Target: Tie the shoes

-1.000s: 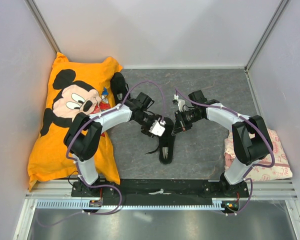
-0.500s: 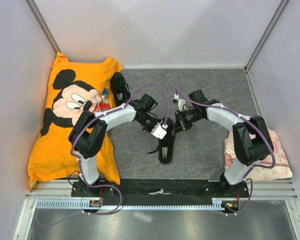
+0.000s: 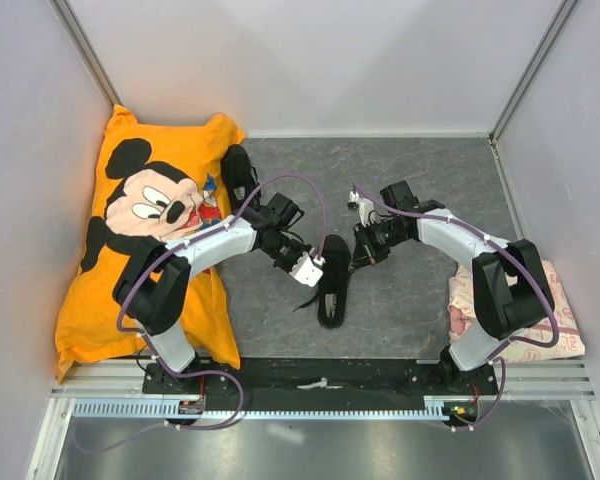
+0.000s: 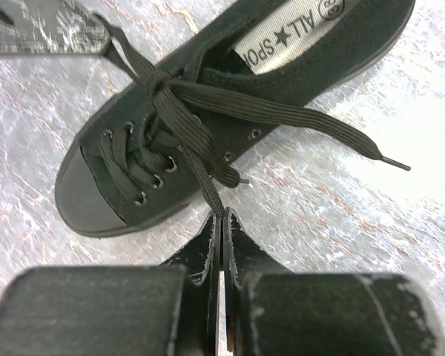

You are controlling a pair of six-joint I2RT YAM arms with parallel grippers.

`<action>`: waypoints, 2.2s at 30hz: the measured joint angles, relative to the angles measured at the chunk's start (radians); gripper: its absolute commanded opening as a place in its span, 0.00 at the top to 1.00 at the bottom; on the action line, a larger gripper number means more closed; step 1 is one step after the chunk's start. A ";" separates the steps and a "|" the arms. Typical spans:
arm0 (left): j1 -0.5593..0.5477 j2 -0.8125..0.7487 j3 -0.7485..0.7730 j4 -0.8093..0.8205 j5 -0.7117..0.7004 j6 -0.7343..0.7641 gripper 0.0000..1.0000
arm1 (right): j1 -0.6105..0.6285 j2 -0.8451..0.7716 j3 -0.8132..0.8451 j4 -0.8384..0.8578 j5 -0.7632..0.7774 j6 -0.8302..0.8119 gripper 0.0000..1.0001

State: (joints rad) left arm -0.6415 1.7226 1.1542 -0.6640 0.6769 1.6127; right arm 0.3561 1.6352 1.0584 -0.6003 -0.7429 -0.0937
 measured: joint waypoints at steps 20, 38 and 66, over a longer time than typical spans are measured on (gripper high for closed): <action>0.052 -0.048 -0.084 0.020 -0.011 -0.006 0.98 | 0.000 0.000 -0.001 -0.062 0.062 -0.144 1.00; 0.070 -0.047 -0.090 0.040 0.007 -0.011 0.98 | -0.007 0.027 0.056 -0.035 0.051 -0.064 0.65; 0.072 -0.047 -0.090 0.038 0.014 -0.048 0.98 | 0.120 -0.053 0.017 0.040 0.051 -0.071 0.56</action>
State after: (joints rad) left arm -0.5694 1.6756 1.0645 -0.6262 0.6907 1.5646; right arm 0.4759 1.5826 1.0756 -0.5606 -0.6914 -0.1646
